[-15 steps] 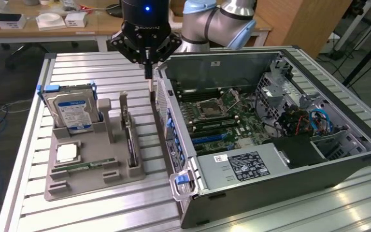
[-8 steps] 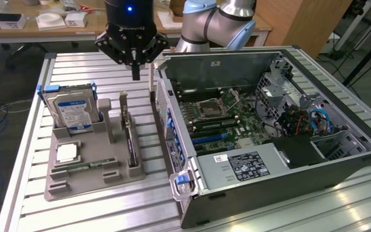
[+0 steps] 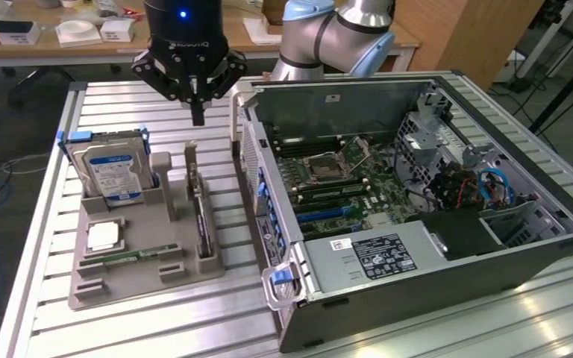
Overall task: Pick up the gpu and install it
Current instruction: 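Reach for the gpu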
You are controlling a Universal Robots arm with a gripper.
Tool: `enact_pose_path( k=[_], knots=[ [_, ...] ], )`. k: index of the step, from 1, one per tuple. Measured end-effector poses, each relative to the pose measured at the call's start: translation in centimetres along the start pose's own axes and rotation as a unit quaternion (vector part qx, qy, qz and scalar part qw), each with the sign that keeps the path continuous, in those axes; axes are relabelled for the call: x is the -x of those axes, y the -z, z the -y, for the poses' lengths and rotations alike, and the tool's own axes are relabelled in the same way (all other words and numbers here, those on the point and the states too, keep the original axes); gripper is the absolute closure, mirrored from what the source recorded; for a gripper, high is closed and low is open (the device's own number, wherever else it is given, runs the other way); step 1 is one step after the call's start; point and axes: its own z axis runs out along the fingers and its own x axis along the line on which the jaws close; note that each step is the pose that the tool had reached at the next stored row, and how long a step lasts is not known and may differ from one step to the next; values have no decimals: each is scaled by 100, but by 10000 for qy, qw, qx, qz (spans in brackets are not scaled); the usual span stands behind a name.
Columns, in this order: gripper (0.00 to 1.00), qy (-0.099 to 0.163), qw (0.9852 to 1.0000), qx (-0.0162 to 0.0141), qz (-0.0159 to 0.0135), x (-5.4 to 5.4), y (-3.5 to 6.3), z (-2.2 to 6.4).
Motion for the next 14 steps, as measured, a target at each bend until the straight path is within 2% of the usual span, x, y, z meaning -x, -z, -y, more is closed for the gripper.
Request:
enact_pose_path(
  k=[3,4,5,7,8,9,14],
  knots=[
    [89,0,10000,0,0,0,0,0],
    [83,0,10000,0,0,0,1,0],
    [83,0,10000,0,0,-1,0,0],
    [71,0,10000,0,0,-1,1,0],
    [71,0,10000,0,0,0,1,0],
    [64,0,10000,0,0,0,0,0],
    [64,0,10000,-1,1,-2,-11,1]
  ],
)
